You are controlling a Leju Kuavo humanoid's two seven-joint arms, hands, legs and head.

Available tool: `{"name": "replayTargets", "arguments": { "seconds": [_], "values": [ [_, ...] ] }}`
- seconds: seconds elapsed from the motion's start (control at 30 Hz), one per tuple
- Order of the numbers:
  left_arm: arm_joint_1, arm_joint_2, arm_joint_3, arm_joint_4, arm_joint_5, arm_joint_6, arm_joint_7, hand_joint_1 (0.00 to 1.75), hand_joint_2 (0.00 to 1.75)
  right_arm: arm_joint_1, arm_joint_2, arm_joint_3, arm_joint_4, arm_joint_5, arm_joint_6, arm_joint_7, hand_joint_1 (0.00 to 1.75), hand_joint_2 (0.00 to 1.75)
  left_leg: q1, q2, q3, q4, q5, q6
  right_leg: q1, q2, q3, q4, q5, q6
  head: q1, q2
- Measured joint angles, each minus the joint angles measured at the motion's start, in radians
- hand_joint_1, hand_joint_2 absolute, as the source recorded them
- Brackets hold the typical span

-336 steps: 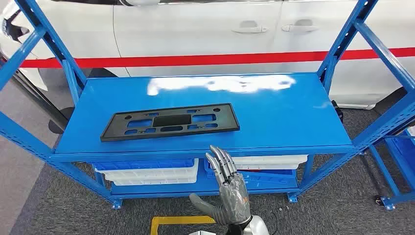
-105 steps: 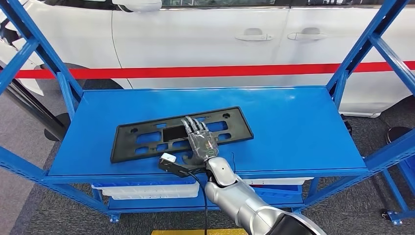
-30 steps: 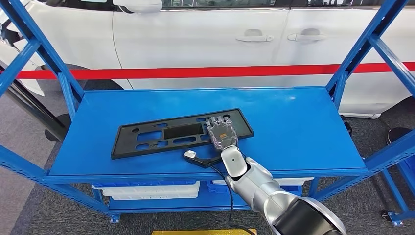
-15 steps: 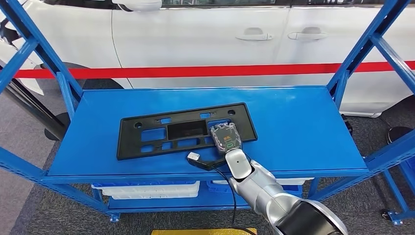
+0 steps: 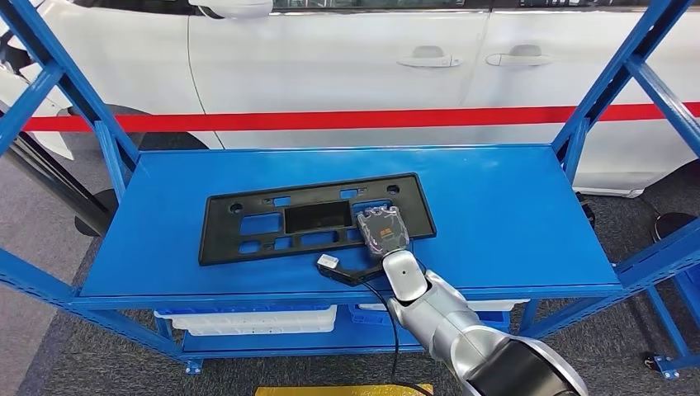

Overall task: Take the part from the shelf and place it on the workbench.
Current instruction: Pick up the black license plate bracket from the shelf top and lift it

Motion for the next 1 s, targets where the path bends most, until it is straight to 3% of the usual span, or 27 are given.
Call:
{"name": "replayTargets", "arguments": {
  "seconds": [0.1, 0.17, 0.3, 0.37, 0.43, 0.5, 0.6, 1.0],
  "values": [
    [0.0, 0.0, 0.0, 0.0, 0.011, 0.004, -0.004, 0.0, 0.0, 0.001, 0.0, -0.044, -0.039, -0.099, -0.038, -0.09, 1.75, 1.75, 0.0, 0.0, -0.002, 0.0, 0.0, 0.0, 0.0, 0.0, -0.002, 0.0, 0.0, 0.0, 0.0, 0.0],
    [0.0, 0.0, 0.003, 0.0, 0.026, 0.007, -0.01, 0.0, 0.0, 0.002, 0.0, -0.088, -0.101, -0.265, -0.007, -0.203, 1.75, 1.75, 0.0, 0.0, -0.004, 0.0, 0.001, 0.0, 0.0, 0.0, -0.003, 0.001, 0.0, 0.0, 0.0, 0.0],
    [0.007, 0.002, 0.023, 0.0, 0.075, 0.025, -0.055, 0.0, 0.0, 0.016, -0.012, -0.178, -0.365, -0.908, 0.259, -0.406, 1.75, 1.75, 0.0, -0.001, -0.006, 0.001, 0.001, 0.0, 0.0, -0.001, -0.007, 0.001, 0.0, 0.0, 0.0, 0.0],
    [0.014, 0.003, 0.041, 0.0, 0.103, 0.041, -0.082, 0.0, 0.0, 0.03, -0.054, -0.205, -0.55, -1.249, 0.4, -0.439, 1.75, 1.75, 0.0, -0.005, -0.008, 0.001, 0.001, 0.001, -0.001, -0.005, -0.008, 0.001, 0.0, 0.0, 0.0, 0.0],
    [0.022, 0.005, 0.058, 0.0, 0.12, 0.052, -0.097, 0.0, 0.0, 0.043, -0.107, -0.225, -0.719, -1.473, 0.474, -0.449, 1.75, 1.75, 0.0, -0.008, -0.009, 0.002, 0.001, 0.001, -0.001, -0.008, -0.007, 0.001, -0.001, 0.0, 0.0, 0.0],
    [0.029, 0.007, 0.07, 0.0, 0.125, 0.056, -0.101, 0.0, 0.0, 0.053, -0.152, -0.243, -0.837, -1.54, 0.492, -0.454, 1.75, 1.75, 0.0, -0.009, -0.01, 0.001, 0.001, 0.002, -0.002, -0.008, -0.007, 0.001, -0.001, -0.001, 0.0, 0.0],
    [0.031, 0.009, 0.082, 0.0, 0.125, 0.058, -0.102, 0.0, 0.0, 0.077, -0.19, -0.257, -0.943, -1.519, 0.491, -0.467, 1.75, 1.75, -0.002, -0.002, -0.009, 0.001, -0.001, 0.004, -0.003, -0.001, -0.009, 0.001, 0.0, 0.0, 0.0, 0.0],
    [0.026, 0.01, 0.093, 0.0, 0.126, 0.059, -0.104, 0.0, 0.0, 0.111, -0.235, -0.257, -1.057, -1.516, 0.482, -0.487, 1.75, 1.75, -0.002, -0.001, -0.009, 0.001, -0.001, 0.004, -0.002, -0.001, -0.009, 0.001, 0.0, 0.001, 0.0, 0.0]
  ]
}}
